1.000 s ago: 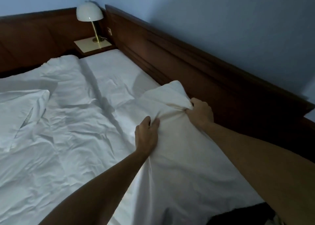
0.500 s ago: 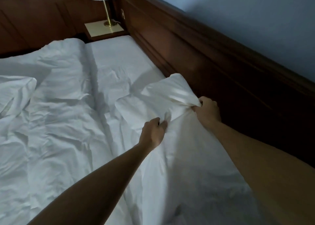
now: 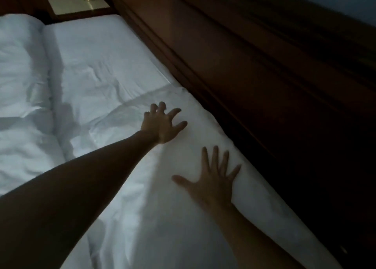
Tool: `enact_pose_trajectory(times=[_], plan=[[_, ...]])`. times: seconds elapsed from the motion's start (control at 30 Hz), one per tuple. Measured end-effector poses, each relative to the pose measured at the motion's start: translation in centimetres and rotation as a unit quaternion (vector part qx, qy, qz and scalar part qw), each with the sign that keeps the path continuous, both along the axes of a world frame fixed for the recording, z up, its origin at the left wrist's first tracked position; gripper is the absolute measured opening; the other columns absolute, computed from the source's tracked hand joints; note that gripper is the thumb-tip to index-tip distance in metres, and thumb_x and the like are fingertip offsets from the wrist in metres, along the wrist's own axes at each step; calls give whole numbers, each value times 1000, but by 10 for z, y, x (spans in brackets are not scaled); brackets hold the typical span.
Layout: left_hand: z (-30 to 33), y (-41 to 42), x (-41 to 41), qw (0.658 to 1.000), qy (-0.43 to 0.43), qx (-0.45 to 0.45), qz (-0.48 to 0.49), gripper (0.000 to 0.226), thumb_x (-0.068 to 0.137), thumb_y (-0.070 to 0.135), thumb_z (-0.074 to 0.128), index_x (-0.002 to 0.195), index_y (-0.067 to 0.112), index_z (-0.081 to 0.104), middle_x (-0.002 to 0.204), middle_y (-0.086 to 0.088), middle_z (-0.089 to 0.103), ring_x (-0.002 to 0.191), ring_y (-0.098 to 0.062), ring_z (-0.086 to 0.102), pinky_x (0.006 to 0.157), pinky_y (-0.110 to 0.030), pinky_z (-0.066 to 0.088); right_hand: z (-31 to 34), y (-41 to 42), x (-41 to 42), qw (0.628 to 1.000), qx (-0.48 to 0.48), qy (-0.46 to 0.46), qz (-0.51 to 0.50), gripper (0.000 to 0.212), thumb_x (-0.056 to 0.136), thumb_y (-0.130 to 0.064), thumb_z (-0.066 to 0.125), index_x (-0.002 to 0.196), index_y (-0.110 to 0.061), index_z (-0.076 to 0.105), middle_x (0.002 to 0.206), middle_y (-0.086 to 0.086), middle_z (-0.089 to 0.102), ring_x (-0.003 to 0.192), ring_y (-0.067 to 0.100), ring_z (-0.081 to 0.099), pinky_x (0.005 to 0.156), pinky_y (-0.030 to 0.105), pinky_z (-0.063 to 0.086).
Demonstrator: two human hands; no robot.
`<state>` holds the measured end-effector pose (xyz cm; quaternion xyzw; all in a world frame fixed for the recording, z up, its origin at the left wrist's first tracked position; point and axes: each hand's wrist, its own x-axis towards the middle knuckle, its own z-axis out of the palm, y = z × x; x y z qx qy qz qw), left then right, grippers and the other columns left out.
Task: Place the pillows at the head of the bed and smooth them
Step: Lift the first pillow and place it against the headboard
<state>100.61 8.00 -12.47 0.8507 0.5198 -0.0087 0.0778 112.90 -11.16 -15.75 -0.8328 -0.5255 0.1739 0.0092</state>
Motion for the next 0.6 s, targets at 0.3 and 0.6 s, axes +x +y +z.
enact_pose_trajectory(times=[0.3,0.6], plan=[[-106,15,7,998,2,-70,-8,74,79,91,1,147,64,-12,169,5,-15,152,-36,-18,111,-76,-7,-52,-14,-2,995,77,-62,9,120,69,-104,15,164,-30,10,173,5,-3,159,32,-12,120,69,-5],[-70,21,-37,991,-124,11,54,65,91,67,33,140,30,55,158,-7,40,148,-30,28,118,-61,15,-30,-6,23,979,168,83,-86,101,82,-91,5,162,-32,24,172,-4,16,159,16,5,127,51,1]])
